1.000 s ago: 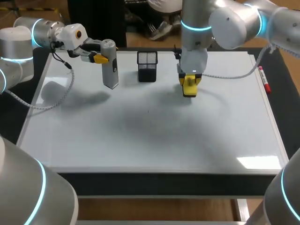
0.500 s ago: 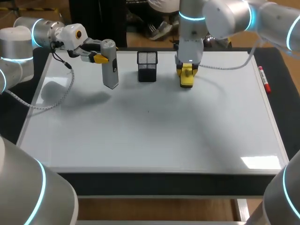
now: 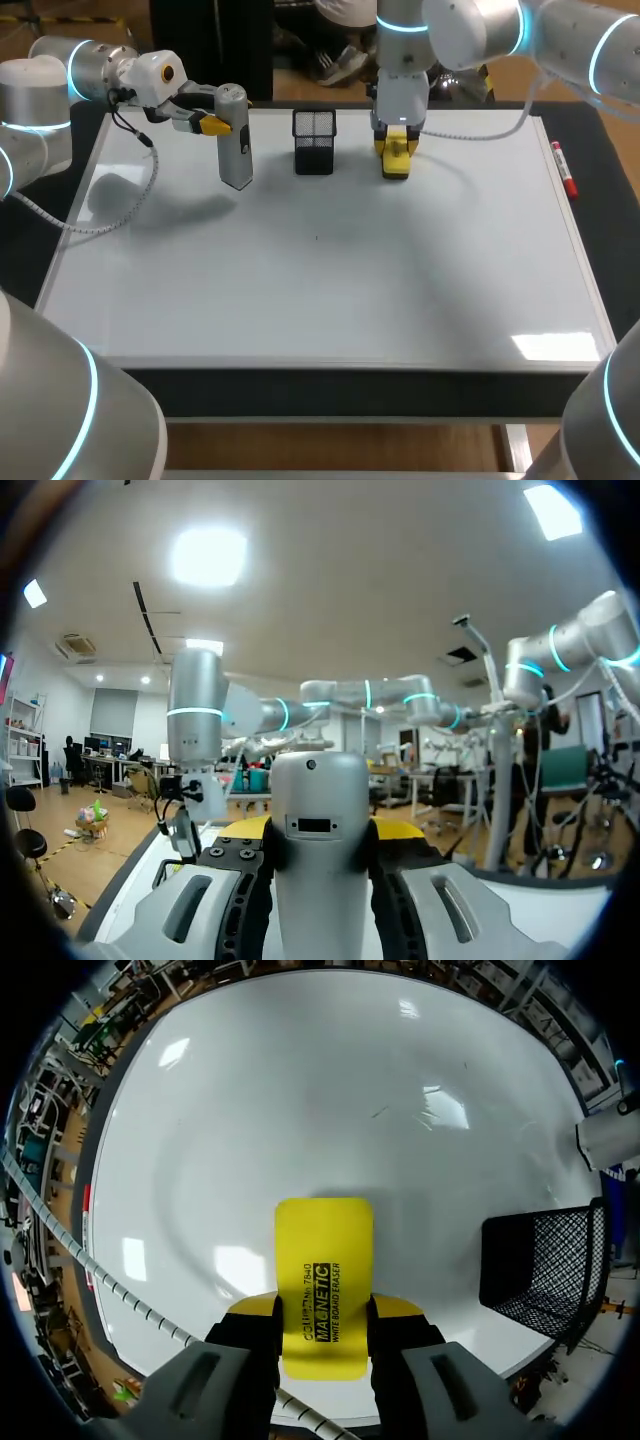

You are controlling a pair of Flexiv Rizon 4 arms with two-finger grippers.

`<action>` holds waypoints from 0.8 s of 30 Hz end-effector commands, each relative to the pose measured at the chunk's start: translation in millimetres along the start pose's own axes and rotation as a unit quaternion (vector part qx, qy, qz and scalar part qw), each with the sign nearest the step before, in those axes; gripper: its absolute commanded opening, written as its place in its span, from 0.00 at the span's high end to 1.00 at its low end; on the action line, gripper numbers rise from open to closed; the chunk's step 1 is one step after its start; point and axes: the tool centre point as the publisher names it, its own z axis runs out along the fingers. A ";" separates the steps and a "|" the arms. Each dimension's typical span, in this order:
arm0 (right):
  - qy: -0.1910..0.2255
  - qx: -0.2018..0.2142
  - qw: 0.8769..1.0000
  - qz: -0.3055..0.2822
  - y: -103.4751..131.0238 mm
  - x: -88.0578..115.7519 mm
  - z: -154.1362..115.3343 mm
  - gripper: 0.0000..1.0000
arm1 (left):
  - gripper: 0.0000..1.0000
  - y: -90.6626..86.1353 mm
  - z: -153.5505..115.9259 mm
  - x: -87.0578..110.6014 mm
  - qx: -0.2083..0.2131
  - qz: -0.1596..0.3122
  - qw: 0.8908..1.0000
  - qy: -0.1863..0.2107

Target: Pick up the inspection probe, press it on each red-marked spot on the whiteboard one by one, put down the probe, pick up the eraser, and wipe off all the red marks.

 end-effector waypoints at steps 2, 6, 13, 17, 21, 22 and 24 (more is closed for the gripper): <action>0.008 -0.006 1.000 0.002 -5.8 -4.1 1.2 1.00 | 1.00 -1.1 -1.2 -1.4 0.000 -0.001 1.000 0.002; 0.005 -0.005 1.000 0.006 -4.4 -4.0 3.0 0.93 | 1.00 -1.1 -1.2 -1.4 0.000 -0.001 1.000 0.002; 0.000 -0.002 1.000 0.017 2.4 0.6 1.5 0.00 | 1.00 -1.1 -1.2 -1.4 0.000 -0.001 1.000 0.002; -0.004 0.004 1.000 0.026 9.2 5.1 -3.3 0.00 | 1.00 -1.1 -1.2 -1.4 0.000 -0.001 1.000 0.002; -0.012 0.011 0.999 0.044 17.4 12.8 -9.7 0.00 | 1.00 -1.1 -1.2 -1.4 0.000 -0.001 1.000 0.002; -0.015 0.012 0.998 0.052 19.7 15.0 -11.3 0.00 | 1.00 -1.1 -1.2 -1.4 0.000 -0.001 1.000 0.002; -0.029 0.013 0.997 0.073 24.7 20.3 -15.3 0.00 | 1.00 -1.1 -1.2 -1.4 0.000 -0.001 1.000 0.002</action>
